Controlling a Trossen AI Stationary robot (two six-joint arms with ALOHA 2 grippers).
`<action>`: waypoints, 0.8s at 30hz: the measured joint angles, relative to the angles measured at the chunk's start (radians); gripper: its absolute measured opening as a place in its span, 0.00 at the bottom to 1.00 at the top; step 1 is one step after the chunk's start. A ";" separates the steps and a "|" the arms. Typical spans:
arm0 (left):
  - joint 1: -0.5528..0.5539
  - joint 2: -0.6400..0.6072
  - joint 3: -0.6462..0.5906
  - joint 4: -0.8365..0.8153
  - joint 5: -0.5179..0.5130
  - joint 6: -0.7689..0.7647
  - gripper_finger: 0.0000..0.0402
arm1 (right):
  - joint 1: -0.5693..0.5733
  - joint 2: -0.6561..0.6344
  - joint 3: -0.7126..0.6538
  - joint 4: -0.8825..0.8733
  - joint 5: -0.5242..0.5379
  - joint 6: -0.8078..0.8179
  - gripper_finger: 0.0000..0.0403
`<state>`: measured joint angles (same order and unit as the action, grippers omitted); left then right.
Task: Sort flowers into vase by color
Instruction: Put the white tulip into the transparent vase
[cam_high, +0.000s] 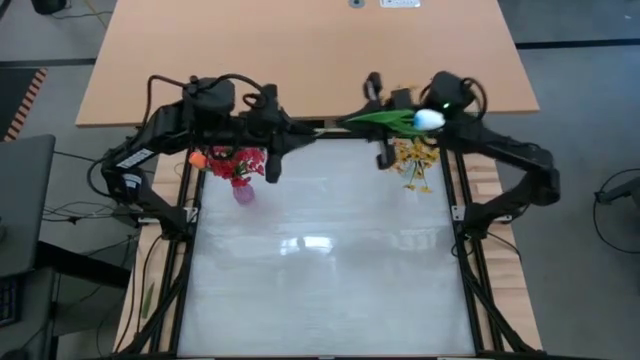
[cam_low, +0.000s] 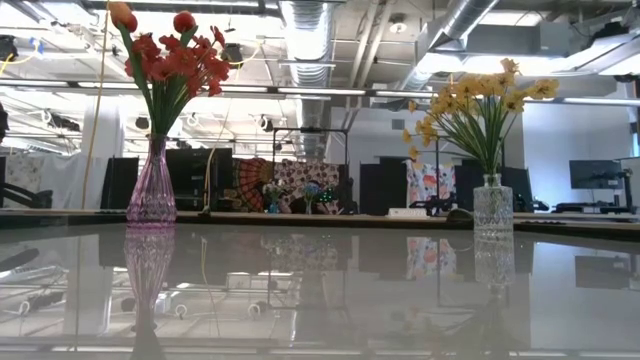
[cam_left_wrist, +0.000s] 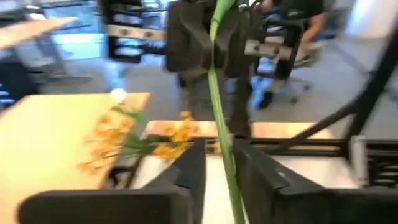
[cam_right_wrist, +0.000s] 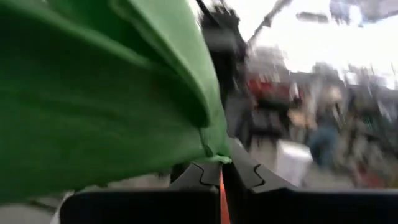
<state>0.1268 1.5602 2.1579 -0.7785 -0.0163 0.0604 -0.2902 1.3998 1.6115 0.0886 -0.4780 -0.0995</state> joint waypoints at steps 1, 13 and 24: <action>0.000 -0.007 0.003 -0.014 -0.032 0.016 0.20 | -0.015 -0.025 0.000 -0.064 0.008 0.000 0.06; 0.004 -0.056 0.005 -0.191 -0.219 0.063 0.52 | -0.250 -0.369 0.002 -0.955 0.504 0.005 0.07; 0.021 -0.055 0.005 -0.187 -0.216 0.066 0.53 | -0.482 -0.384 -0.104 -1.183 0.654 0.126 0.07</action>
<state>0.1479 1.5047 2.1632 -0.9658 -0.2323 0.1261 -0.7724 1.0157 1.5078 -1.0946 0.1760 0.0261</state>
